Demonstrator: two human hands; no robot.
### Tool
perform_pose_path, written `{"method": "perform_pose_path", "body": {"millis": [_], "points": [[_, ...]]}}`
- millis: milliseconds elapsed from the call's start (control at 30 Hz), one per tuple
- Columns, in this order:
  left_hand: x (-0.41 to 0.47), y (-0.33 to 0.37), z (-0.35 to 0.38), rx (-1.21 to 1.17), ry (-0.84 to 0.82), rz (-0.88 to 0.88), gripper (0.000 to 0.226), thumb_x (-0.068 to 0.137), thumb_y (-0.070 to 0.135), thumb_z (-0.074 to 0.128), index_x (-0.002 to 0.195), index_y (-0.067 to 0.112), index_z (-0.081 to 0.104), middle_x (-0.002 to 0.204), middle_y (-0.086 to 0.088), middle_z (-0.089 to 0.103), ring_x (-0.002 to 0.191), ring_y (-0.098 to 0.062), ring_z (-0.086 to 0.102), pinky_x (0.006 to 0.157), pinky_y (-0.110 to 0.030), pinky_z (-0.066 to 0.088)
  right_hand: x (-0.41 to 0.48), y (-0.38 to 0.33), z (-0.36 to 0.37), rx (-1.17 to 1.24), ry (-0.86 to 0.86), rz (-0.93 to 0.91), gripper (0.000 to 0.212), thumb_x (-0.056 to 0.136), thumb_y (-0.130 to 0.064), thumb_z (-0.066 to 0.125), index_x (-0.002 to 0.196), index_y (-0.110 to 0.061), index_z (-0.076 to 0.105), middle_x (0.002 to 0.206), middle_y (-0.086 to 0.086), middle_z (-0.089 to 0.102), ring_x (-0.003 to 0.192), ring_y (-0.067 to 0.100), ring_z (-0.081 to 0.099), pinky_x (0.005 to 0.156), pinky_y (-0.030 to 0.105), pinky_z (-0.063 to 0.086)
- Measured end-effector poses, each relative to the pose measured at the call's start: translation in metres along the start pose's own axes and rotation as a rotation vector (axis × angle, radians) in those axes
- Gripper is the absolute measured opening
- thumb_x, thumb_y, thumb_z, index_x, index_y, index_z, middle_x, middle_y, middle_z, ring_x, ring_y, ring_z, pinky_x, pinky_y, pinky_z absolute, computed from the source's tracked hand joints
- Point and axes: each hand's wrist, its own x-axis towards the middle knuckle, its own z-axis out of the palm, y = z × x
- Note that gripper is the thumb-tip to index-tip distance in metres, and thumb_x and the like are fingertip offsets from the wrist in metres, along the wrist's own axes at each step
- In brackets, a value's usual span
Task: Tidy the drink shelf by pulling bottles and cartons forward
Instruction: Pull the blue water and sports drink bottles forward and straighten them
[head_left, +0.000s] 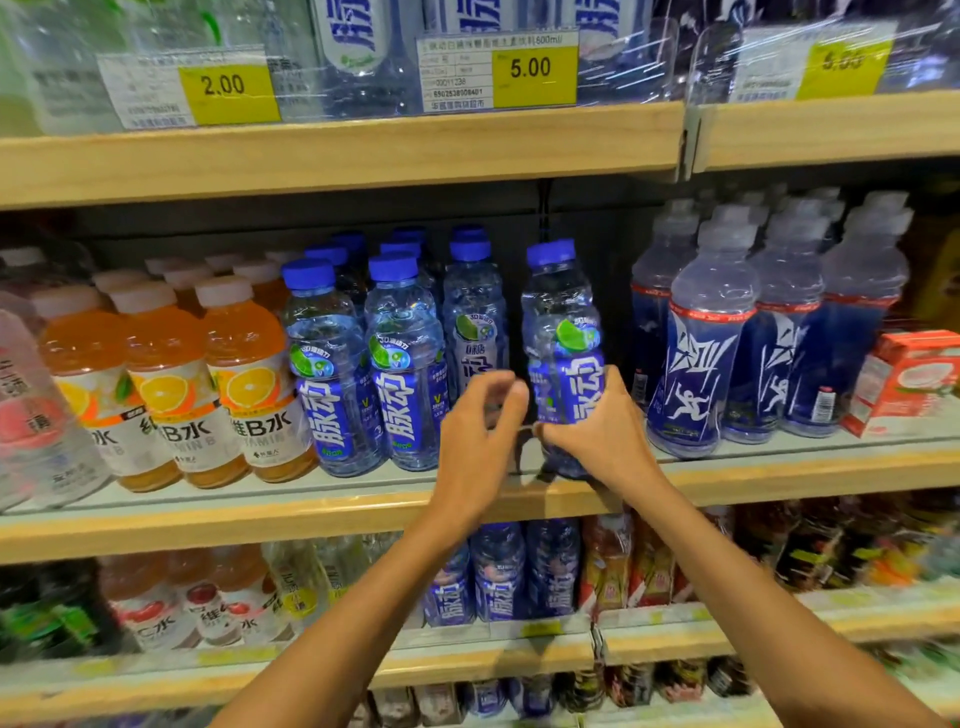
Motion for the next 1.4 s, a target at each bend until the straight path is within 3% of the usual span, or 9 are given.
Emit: {"method": "perform_pose_path", "body": {"millis": [200, 467, 533, 733, 833, 967, 1167, 1267, 1400], "points": [[0.01, 0.059, -0.001, -0.478, 0.036, -0.154, 0.029, 0.09, 0.032, 0.062, 0.107, 0.009, 0.06, 0.105, -0.007, 0.069, 0.094, -0.02, 0.067, 0.081, -0.029, 0.053, -0.06, -0.027, -0.003, 0.059, -0.117, -0.086, 0.067, 0.054, -0.023, 0.086, 0.1, -0.032, 0.039, 0.092, -0.015, 0.058, 0.078, -0.006, 0.057, 0.059, 0.004, 0.04], [0.006, 0.067, -0.02, -0.517, 0.083, -0.121, 0.016, 0.075, 0.014, 0.078, 0.087, 0.015, 0.067, 0.078, 0.0, 0.072, 0.07, -0.014, 0.068, 0.065, -0.026, 0.054, -0.093, -0.048, 0.014, 0.135, -0.132, -0.032, 0.068, 0.056, -0.035, 0.084, 0.111, -0.03, 0.043, 0.099, -0.01, 0.063, 0.086, 0.0, 0.062, 0.061, 0.005, 0.044], [0.008, 0.067, -0.027, -0.55, 0.048, -0.138, 0.015, 0.073, 0.014, 0.079, 0.081, 0.016, 0.067, 0.073, 0.001, 0.07, 0.064, -0.013, 0.066, 0.06, -0.025, 0.053, -0.093, -0.049, 0.009, 0.365, -0.241, 0.009, 0.067, 0.058, -0.042, 0.082, 0.113, -0.029, 0.046, 0.099, -0.01, 0.068, 0.089, 0.001, 0.065, 0.068, 0.009, 0.048], [0.02, 0.062, -0.052, -0.937, -0.443, -0.328, 0.043, 0.051, 0.032, 0.078, 0.087, 0.008, 0.068, 0.084, -0.008, 0.066, 0.07, -0.025, 0.063, 0.067, -0.032, 0.051, -0.089, -0.038, 0.003, 1.172, -0.828, 0.384, 0.091, 0.055, -0.067, 0.078, 0.123, -0.01, 0.062, 0.118, 0.02, 0.065, 0.104, 0.033, 0.065, 0.092, 0.046, 0.052], [0.023, 0.062, -0.051, -1.213, -0.709, -0.273, 0.063, 0.05, 0.033, 0.086, 0.099, 0.006, 0.057, 0.088, -0.006, 0.06, 0.072, -0.024, 0.062, 0.069, -0.033, 0.051, -0.097, -0.038, 0.019, 1.382, -1.131, 0.369, 0.091, 0.063, -0.07, 0.07, 0.125, -0.004, 0.059, 0.113, 0.022, 0.065, 0.101, 0.036, 0.065, 0.095, 0.05, 0.049], [0.025, 0.059, -0.047, -1.407, -0.862, -0.227, 0.064, 0.055, 0.031, 0.086, 0.102, 0.003, 0.052, 0.086, -0.007, 0.059, 0.07, -0.025, 0.062, 0.067, -0.034, 0.054, -0.104, -0.052, 0.033, 1.452, -1.264, 0.265, 0.083, 0.068, -0.058, 0.076, 0.126, -0.003, 0.054, 0.109, 0.017, 0.065, 0.098, 0.031, 0.065, 0.089, 0.045, 0.053], [0.024, 0.048, -0.049, -1.429, -0.804, -0.269, 0.067, 0.057, 0.031, 0.087, 0.107, 0.001, 0.053, 0.09, -0.012, 0.065, 0.076, -0.028, 0.065, 0.078, -0.037, 0.056, -0.105, -0.054, 0.027, 1.335, -1.124, 0.278, 0.063, 0.067, -0.043, 0.08, 0.112, -0.004, 0.061, 0.095, 0.012, 0.066, 0.082, 0.026, 0.067, 0.075, 0.037, 0.057], [0.026, 0.047, -0.058, -1.116, -0.649, -0.241, 0.073, 0.053, 0.047, 0.087, 0.109, 0.006, 0.062, 0.099, -0.01, 0.07, 0.085, -0.024, 0.068, 0.082, -0.037, 0.055, -0.104, -0.052, 0.017, 1.128, -0.867, 0.235, 0.058, 0.061, -0.039, 0.084, 0.106, -0.007, 0.066, 0.09, 0.014, 0.069, 0.076, 0.028, 0.07, 0.071, 0.038, 0.058], [0.024, 0.05, -0.067, -0.59, -0.324, -0.151, 0.049, 0.073, 0.048, 0.072, 0.103, 0.011, 0.068, 0.099, -0.01, 0.072, 0.089, -0.021, 0.069, 0.081, -0.04, 0.056, -0.101, -0.053, 0.006, 0.804, -0.494, 0.117, 0.032, 0.056, -0.037, 0.077, 0.086, -0.027, 0.074, 0.083, 0.0, 0.074, 0.073, 0.015, 0.071, 0.065, 0.025, 0.056]]}}
